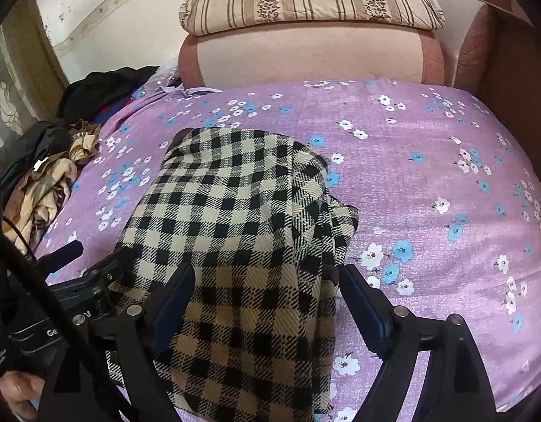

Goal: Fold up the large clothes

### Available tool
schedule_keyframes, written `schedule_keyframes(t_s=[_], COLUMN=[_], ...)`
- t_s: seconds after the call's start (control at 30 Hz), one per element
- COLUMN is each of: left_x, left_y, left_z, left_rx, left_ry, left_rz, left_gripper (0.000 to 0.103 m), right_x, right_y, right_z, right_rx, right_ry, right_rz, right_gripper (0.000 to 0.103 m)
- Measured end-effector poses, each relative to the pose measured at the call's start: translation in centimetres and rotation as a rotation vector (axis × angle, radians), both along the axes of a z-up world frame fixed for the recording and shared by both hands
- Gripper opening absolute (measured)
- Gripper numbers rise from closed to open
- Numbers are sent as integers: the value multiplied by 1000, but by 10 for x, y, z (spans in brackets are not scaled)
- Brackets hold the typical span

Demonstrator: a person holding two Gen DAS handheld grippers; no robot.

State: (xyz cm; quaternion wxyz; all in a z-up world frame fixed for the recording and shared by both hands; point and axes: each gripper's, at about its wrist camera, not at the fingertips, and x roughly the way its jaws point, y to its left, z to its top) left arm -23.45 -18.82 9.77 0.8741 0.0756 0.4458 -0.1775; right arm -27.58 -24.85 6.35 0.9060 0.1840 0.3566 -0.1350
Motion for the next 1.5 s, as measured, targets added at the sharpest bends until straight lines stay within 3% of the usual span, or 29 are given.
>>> schedule_keyframes(t_s=[1.5], left_x=[8], left_y=[3], left_z=[-4], left_rx=[8], left_ry=[5], left_rz=[-7], left_gripper=[93], right_x=[22], right_y=[11], right_z=[-9], right_rx=[-10], right_ry=[43], right_rz=[31], right_gripper=[88])
